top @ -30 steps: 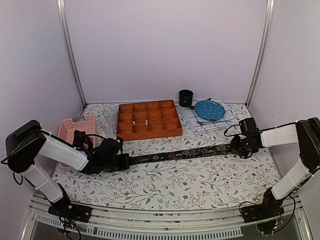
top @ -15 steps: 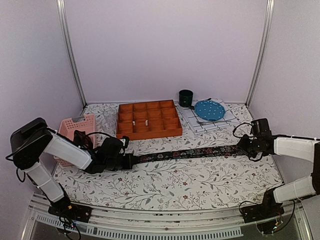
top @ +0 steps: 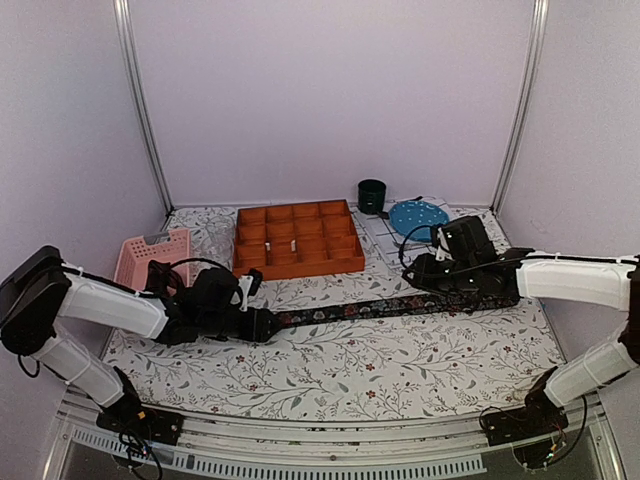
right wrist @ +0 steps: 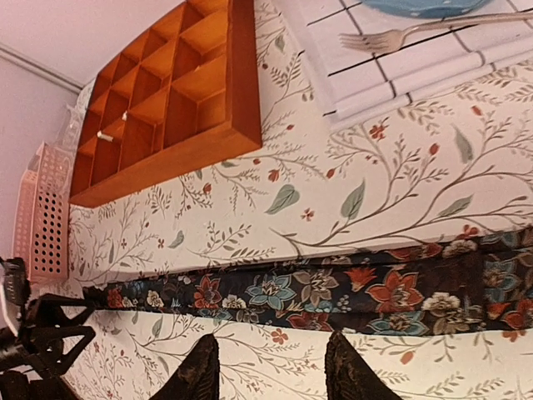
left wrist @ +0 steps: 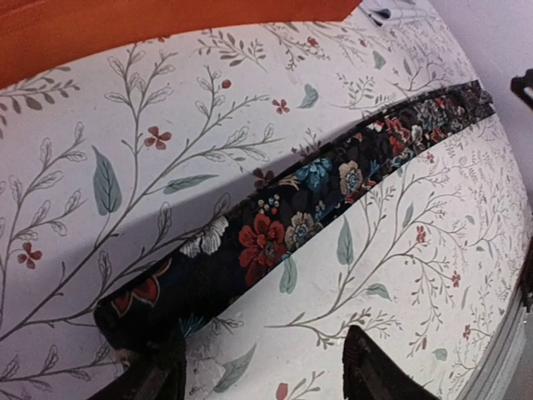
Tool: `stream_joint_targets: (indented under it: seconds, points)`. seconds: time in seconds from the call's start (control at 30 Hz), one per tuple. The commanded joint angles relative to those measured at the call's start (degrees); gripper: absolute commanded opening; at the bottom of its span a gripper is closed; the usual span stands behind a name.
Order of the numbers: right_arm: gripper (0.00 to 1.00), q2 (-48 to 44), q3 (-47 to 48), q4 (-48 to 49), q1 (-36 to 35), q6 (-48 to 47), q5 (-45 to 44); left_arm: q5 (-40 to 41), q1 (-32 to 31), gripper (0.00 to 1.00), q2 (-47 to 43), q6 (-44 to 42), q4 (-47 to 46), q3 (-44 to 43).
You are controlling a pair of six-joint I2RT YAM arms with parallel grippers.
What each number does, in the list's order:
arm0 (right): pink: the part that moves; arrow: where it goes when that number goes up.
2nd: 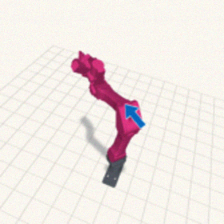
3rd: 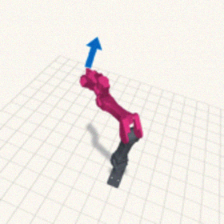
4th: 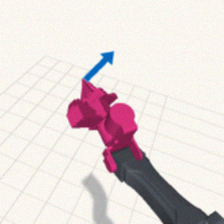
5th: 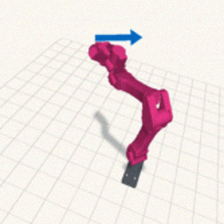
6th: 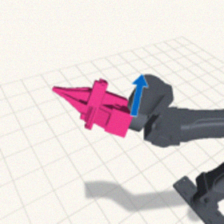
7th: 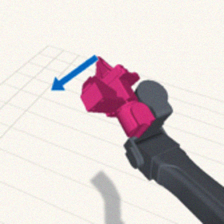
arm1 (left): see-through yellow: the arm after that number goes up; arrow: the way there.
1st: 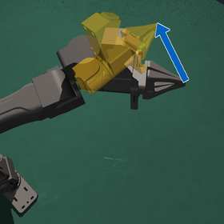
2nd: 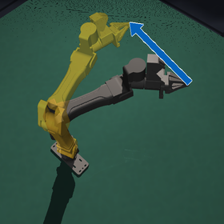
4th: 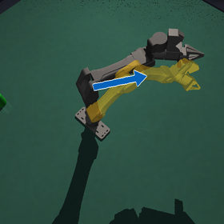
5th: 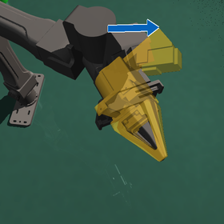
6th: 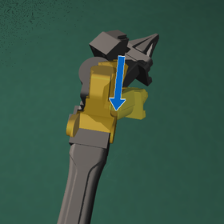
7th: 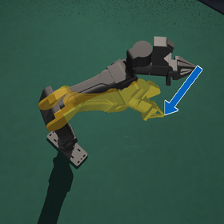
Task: Roll the ties
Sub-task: Move to tie at the center of the board.
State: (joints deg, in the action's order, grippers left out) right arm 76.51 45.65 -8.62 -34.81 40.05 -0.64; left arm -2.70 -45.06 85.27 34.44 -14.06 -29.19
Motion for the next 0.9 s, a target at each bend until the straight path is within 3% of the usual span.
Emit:
stream_joint_targets:
  seconds: [0.0, 0.33, 0.37, 0.53, 0.57, 0.87]
  points:
    - [0.40, 9.95, 4.05, 4.14, -4.18, 1.75, -1.71, -0.39, -0.95, 0.65, -5.40, -0.50, 3.44, -0.49]
    - [0.28, 22.82, 8.37, 6.89, -4.87, 3.89, -1.99, 5.51, -1.88, 0.65, -12.99, 0.41, 9.40, -0.46]
    - [0.27, 23.52, 8.15, 6.93, -4.92, 3.89, -2.14, 6.27, -1.84, 0.62, -13.30, 0.59, 8.83, -0.09]
    - [0.25, 23.10, 5.44, 8.75, -5.14, 4.79, -1.91, 5.56, -2.10, 0.07, -8.84, -0.57, 9.45, -5.50]
    - [0.25, 22.65, 5.27, 8.91, -5.25, 5.06, -1.83, 6.86, -2.13, 0.00, -7.41, -0.26, 9.96, -6.46]
    - [0.24, 18.68, 6.47, 6.53, -7.34, 5.12, -1.73, 8.56, 0.45, 0.00, -0.96, 3.62, 7.79, -5.33]
